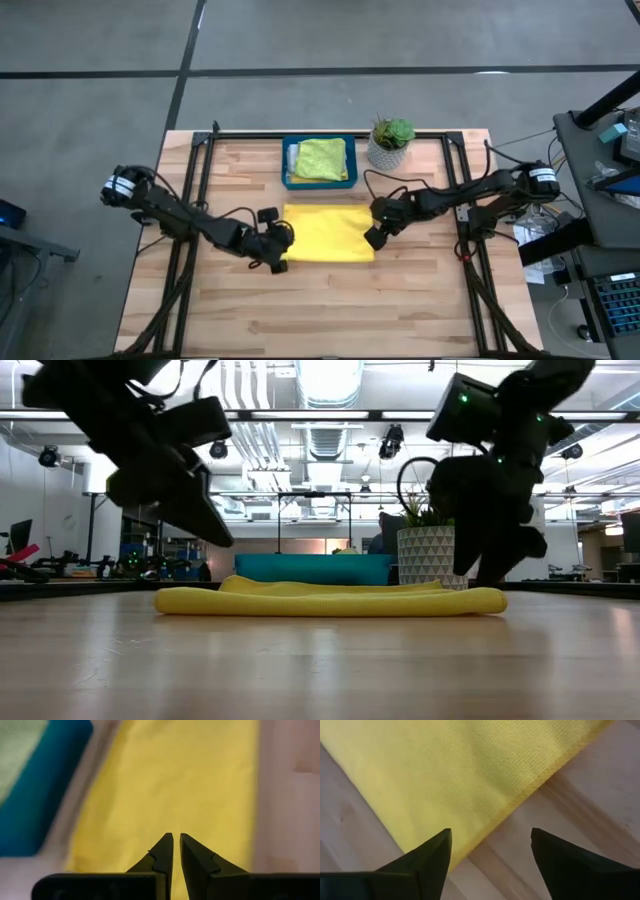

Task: Fold microfiber towels
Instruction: Fold the yellow microfiber cloth

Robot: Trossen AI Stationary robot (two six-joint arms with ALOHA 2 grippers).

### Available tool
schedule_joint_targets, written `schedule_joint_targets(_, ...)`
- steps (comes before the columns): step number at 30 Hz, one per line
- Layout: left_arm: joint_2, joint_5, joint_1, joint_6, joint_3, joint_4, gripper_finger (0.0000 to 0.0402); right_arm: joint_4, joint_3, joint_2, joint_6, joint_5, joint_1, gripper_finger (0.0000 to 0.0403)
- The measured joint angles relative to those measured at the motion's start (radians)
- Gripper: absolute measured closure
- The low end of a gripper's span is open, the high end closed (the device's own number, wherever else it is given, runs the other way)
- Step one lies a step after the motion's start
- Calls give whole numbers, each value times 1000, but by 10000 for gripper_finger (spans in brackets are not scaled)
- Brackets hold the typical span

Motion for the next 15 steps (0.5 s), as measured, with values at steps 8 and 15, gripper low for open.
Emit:
schedule_joint_targets(8, 74, 36, -53, -134, -12, 25, 382, 186, -98, 0, 50, 0, 0, 133)
schedule_joint_targets(15, 182, 146, -56, -150, -10, 89, 382, 307, -153, 0, 96, -3, 0, 137)
